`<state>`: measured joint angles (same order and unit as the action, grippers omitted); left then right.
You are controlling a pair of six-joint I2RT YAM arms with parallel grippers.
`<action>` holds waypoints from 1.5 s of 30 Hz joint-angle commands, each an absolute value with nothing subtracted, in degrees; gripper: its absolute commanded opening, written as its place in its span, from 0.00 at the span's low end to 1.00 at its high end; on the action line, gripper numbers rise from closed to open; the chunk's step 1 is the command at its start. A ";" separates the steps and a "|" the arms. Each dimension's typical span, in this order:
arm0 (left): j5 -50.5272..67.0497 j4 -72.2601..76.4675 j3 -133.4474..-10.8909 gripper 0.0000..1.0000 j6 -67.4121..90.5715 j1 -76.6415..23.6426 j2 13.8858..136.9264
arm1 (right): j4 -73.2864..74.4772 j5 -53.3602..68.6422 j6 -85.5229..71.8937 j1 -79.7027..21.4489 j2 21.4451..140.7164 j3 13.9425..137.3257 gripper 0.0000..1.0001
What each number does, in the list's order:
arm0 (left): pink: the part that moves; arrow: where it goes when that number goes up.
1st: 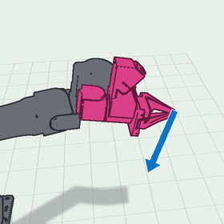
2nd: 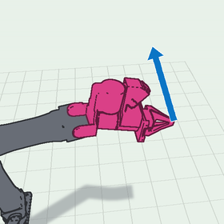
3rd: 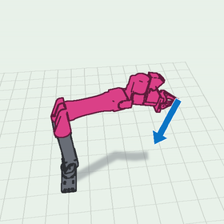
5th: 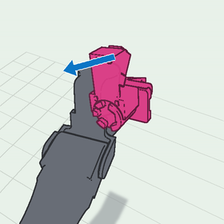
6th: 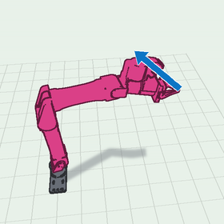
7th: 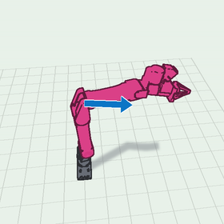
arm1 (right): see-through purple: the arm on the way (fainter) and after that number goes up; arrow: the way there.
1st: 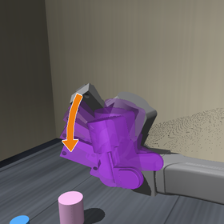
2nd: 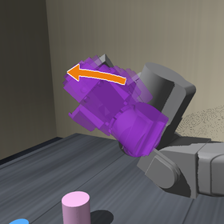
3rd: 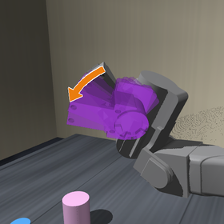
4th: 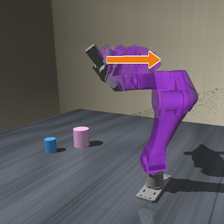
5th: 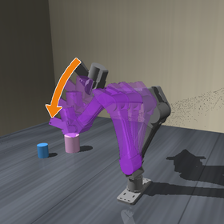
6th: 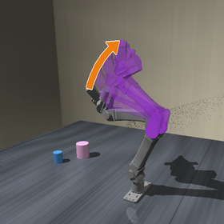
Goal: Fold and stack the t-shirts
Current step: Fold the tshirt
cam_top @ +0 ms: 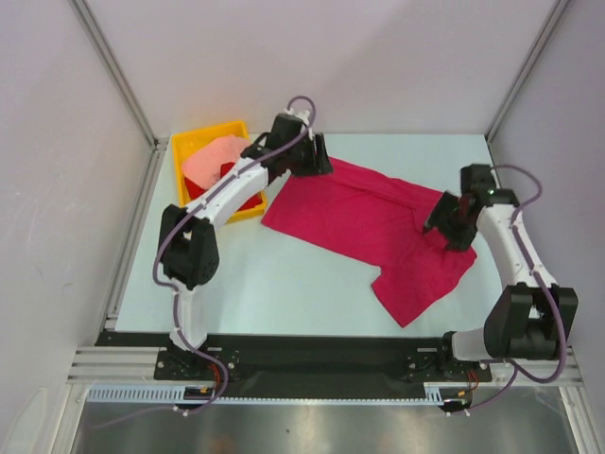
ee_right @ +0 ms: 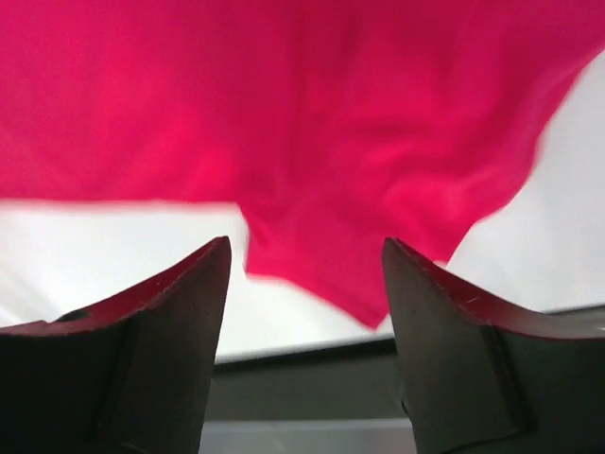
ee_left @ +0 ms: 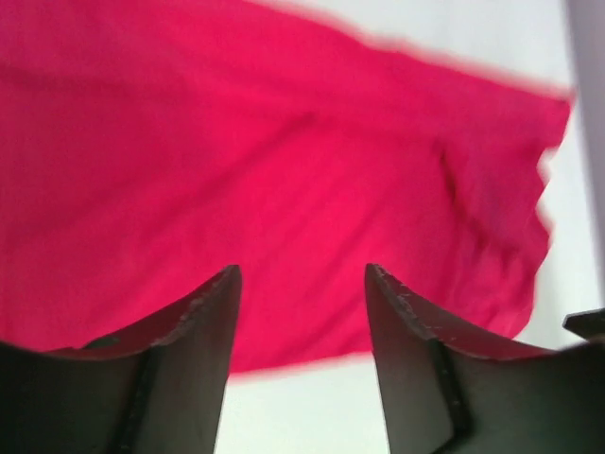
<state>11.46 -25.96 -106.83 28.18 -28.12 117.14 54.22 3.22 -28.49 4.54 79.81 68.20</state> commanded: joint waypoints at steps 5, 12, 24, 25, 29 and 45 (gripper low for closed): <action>-5.62 -31.65 -80.44 0.52 21.01 -29.80 100.74 | 55.63 9.49 -34.80 -5.79 66.72 55.83 0.65; -10.64 -28.66 -74.00 0.47 17.40 -26.20 103.00 | 56.43 10.99 -40.77 -5.01 63.02 50.81 0.65; -8.37 -24.96 -79.09 0.47 16.09 -20.13 108.28 | 53.18 10.81 -46.49 -6.50 67.23 53.43 0.65; -5.30 -24.53 -80.32 0.40 16.00 -19.69 108.98 | 53.61 10.46 -46.49 -6.85 67.41 53.79 0.65; 6.32 -19.52 -83.58 0.23 20.11 -20.30 110.74 | 53.96 10.11 -46.49 -7.91 68.38 54.49 0.65; -7.82 -32.71 -94.07 0.22 20.22 -13.63 121.74 | 57.13 9.49 -42.37 -6.24 69.17 57.83 0.66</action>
